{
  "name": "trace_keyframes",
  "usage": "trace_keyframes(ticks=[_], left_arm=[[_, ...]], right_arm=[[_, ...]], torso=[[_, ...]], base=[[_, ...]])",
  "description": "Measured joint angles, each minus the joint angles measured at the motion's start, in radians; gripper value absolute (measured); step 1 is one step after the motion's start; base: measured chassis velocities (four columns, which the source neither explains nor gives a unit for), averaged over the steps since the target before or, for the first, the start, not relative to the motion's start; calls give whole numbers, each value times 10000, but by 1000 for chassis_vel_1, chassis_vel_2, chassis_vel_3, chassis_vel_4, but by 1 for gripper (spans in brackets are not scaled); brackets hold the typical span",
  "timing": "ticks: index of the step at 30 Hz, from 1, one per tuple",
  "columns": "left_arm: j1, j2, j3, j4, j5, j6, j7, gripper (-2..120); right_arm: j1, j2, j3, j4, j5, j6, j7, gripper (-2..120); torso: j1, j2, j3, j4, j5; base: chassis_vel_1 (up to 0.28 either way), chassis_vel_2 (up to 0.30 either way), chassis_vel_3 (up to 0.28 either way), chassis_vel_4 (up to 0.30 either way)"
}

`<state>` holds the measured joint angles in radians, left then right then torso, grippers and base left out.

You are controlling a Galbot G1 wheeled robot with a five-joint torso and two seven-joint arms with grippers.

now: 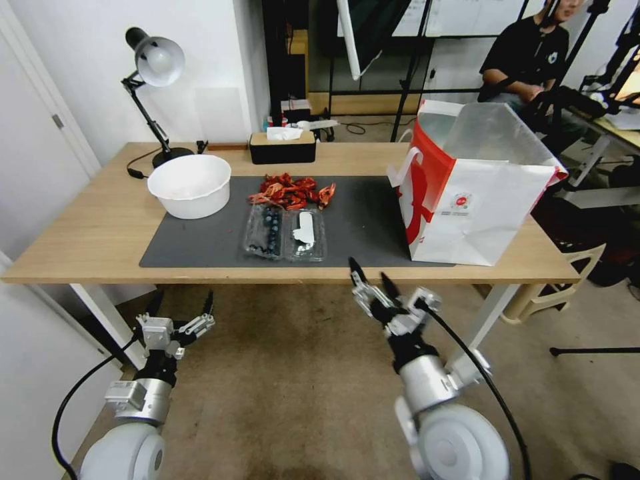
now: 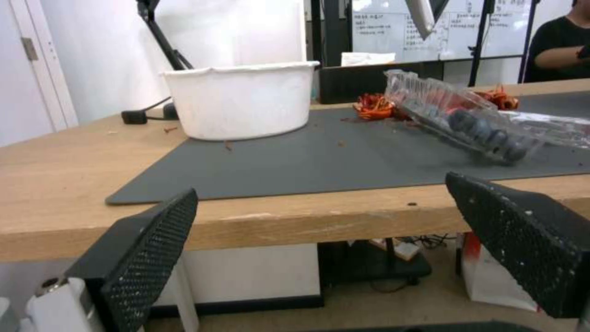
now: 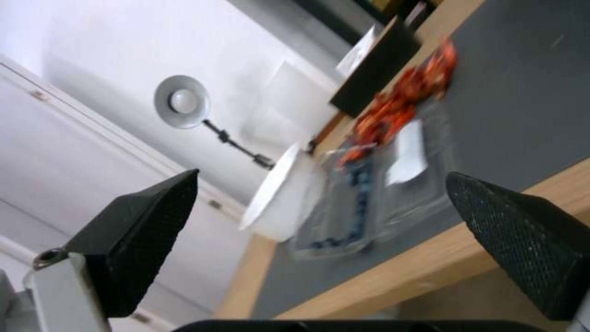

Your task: Close the takeout container lid, then place the container into the takeout bag.

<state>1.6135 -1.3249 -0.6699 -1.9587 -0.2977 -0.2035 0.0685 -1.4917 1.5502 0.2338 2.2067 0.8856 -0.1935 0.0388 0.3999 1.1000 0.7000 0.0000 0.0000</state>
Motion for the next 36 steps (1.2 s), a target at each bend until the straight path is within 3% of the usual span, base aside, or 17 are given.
trace_keyframes(ticks=[9, 15, 22, 36], left_arm=[[5, -30, -67, -150, -362, 355, 374, 100], [22, -100, 9, -97, -395, 412, 431, 100], [8, -134, -3, 34, -396, 664, 414, 100], [-100, -162, 63, 311, -371, 636, 387, 100]], right_arm=[[1728, -30, -1136, -1055, 2126, 175, 1563, 100], [2559, 95, -1459, -1596, 2809, 270, 2382, 100], [3786, 494, -1651, -2252, 3861, 124, 4221, 100], [4405, 577, -1696, -2963, 4524, -88, 5050, 100]], torso=[[1, 0, 0, 1, 1], [1, 0, 0, 0, 0], [2, 0, 0, -1, -1], [1, -1, 0, -1, 0]], base=[[0, 0, 0, 0], [0, 0, 0, 0], [0, 0, 0, 0], [0, 0, 0, 0]])
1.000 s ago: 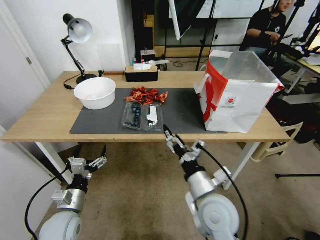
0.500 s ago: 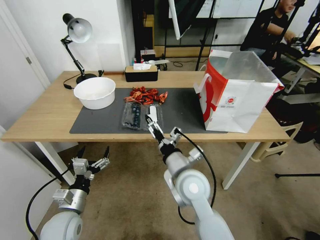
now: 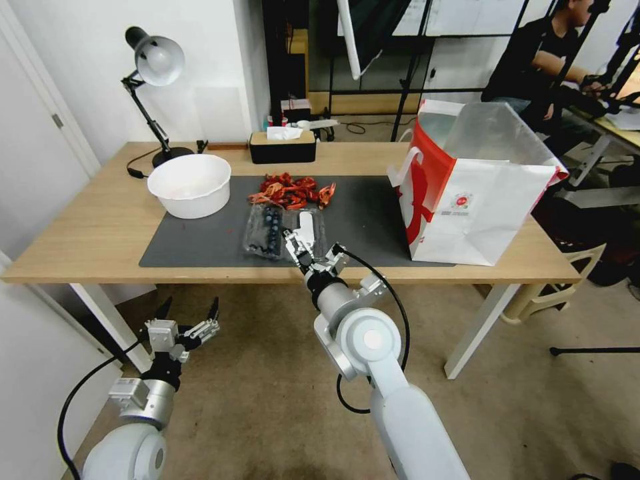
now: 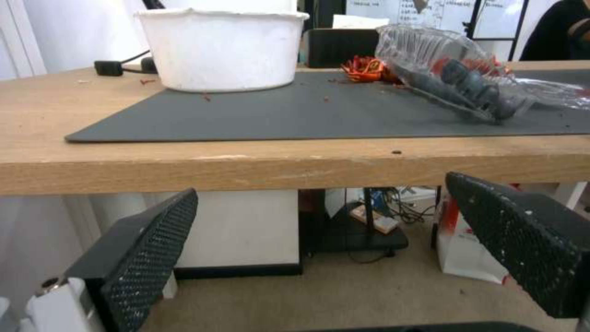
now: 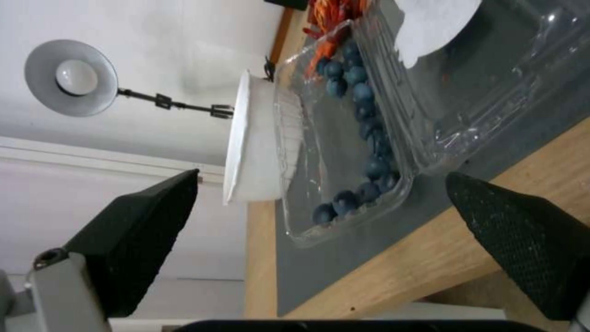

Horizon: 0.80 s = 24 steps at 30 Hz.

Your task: Close the takeout container lid, then place the container into the takeout bag.

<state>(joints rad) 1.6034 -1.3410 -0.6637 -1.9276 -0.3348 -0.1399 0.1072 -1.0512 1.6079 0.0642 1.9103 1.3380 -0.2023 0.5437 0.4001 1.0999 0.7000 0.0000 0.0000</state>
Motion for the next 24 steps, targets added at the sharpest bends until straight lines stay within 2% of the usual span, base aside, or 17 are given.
trace_keyframes(ticks=[24], left_arm=[[-64, -13, 69, 176, 25, -158, -80, 100]], right_arm=[[482, 6, -217, -813, -101, -126, 212, 100]], torso=[[0, 0, 0, 1, 0]], base=[[0, 0, 0, 0]])
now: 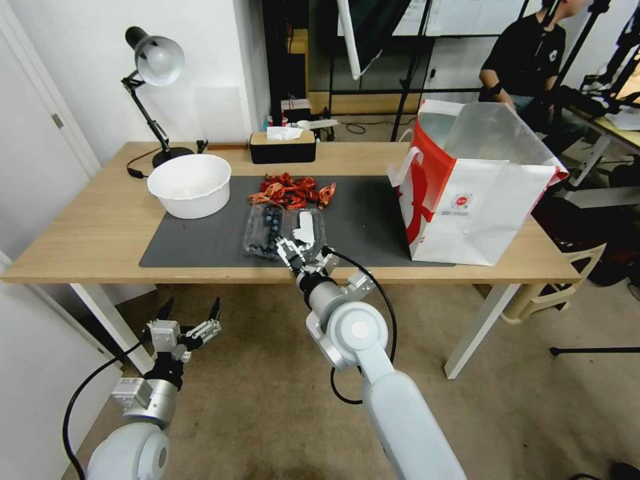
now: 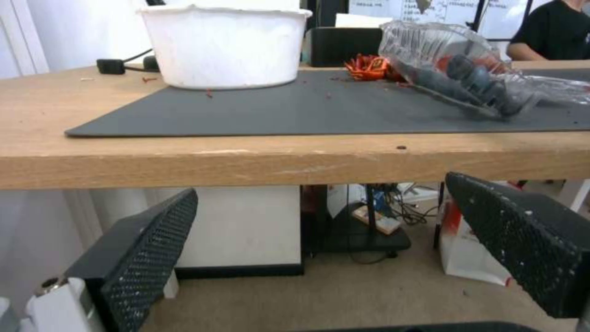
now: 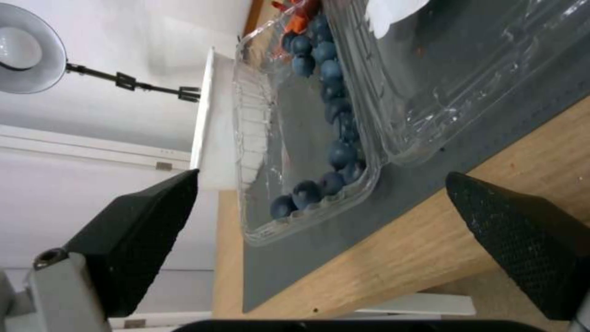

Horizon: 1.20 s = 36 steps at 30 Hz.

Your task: Close the takeout container lid, then place the container into the takeout bag.

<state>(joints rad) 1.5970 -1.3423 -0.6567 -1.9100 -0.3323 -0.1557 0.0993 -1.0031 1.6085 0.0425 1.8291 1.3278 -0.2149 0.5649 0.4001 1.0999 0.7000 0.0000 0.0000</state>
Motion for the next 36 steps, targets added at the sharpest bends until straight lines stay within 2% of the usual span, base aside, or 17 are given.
trace_keyframes(ticks=[36], left_arm=[[-26, -14, -24, 208, -6, -166, -39, 100]], right_arm=[[541, -9, 28, -654, -111, 123, -168, 100]], torso=[[-1, 0, 0, 0, 0]], base=[[0, 0, 0, 0]])
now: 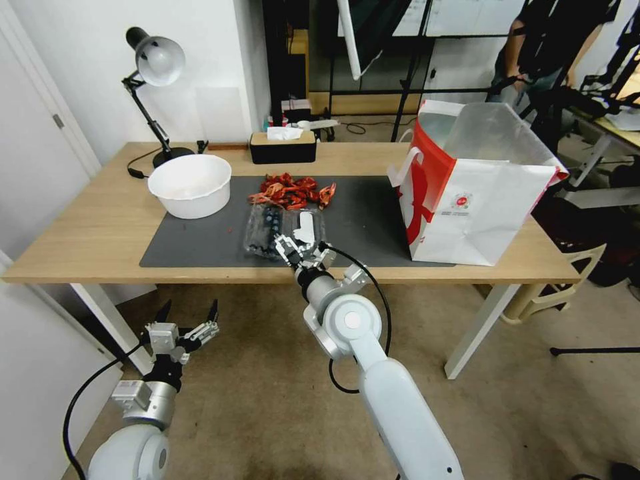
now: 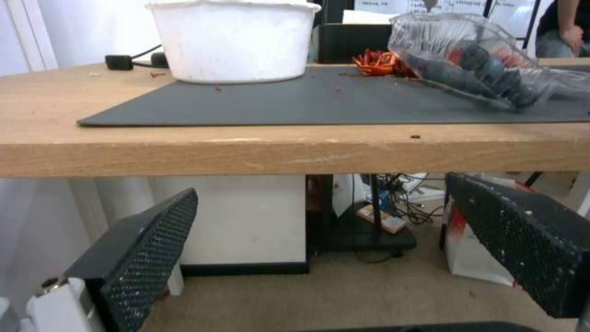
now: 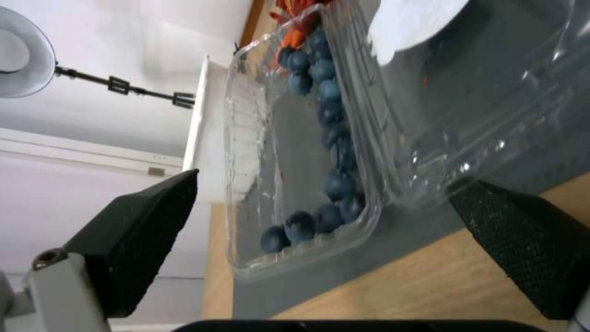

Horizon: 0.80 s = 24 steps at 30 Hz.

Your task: Close the takeout container lid, then place the container into the takeout bag.

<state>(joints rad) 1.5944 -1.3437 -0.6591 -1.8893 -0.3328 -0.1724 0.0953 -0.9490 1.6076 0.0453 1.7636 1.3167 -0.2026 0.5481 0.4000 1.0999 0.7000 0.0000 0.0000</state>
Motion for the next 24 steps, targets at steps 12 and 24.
trace_keyframes(ticks=[12, 24], left_arm=[[10, -15, 10, 25, 8, -35, -11, 100], [92, -61, 22, 21, 70, -103, -23, 100]], right_arm=[[195, 0, 35, 320, -744, 163, -42, 100], [753, 4, 114, 243, -2542, 226, -684, 100]], torso=[[1, 0, 0, -1, 0], [1, 0, 0, 0, 0]], base=[[0, 0, 0, 0], [0, 0, 0, 0]])
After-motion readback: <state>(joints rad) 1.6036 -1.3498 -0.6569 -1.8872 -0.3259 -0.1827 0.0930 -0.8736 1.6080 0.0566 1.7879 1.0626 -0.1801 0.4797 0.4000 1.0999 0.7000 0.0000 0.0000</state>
